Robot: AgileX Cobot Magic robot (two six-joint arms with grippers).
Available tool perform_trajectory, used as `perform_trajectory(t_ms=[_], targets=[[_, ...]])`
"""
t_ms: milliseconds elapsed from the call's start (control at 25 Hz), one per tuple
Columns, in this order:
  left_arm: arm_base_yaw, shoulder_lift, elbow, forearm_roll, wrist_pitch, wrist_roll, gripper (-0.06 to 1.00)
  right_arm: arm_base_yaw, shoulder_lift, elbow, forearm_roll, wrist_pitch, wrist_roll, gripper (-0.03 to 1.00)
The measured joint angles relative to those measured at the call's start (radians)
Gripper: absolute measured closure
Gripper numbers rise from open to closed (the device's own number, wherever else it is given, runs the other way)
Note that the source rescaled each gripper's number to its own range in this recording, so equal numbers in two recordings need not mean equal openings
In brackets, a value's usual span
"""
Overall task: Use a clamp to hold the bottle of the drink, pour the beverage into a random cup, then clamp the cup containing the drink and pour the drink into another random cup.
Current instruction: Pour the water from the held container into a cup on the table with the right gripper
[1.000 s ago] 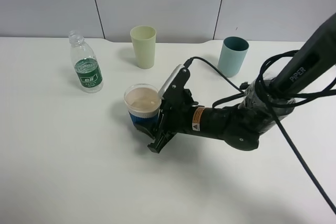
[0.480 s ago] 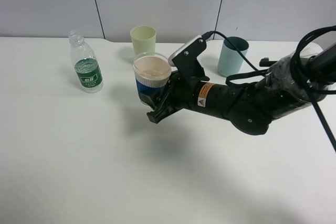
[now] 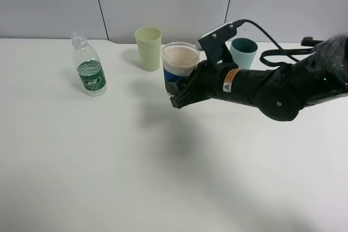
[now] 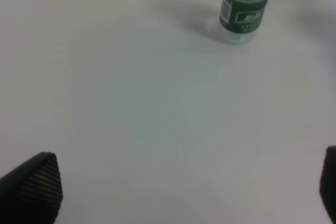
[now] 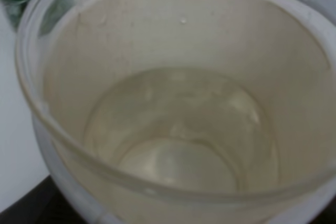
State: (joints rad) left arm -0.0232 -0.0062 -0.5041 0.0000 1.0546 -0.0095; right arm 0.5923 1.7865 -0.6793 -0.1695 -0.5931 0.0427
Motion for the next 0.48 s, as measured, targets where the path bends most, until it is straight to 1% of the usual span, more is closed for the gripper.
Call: perform_trajectory(t_ms=[80,160,360,480], targets=[[0.0,0.0,0.0,0.0,0.0,0.0,-0.06,-0.035,-0.007,-0.007,-0.015,0.017,0.031,0.95],[0.0,0.0,0.0,0.0,0.0,0.0,-0.06,-0.07,-0.007,-0.038,-0.053,0.066,0.069,0.95],[0.0,0.0,0.0,0.0,0.0,0.0,-0.06,-0.124,-0.007,-0.175,-0.212,0.233,0.179,0.95],[0.0,0.0,0.0,0.0,0.0,0.0,-0.06,-0.145,-0.007,-0.261,-0.315,0.299,0.244,0.95]])
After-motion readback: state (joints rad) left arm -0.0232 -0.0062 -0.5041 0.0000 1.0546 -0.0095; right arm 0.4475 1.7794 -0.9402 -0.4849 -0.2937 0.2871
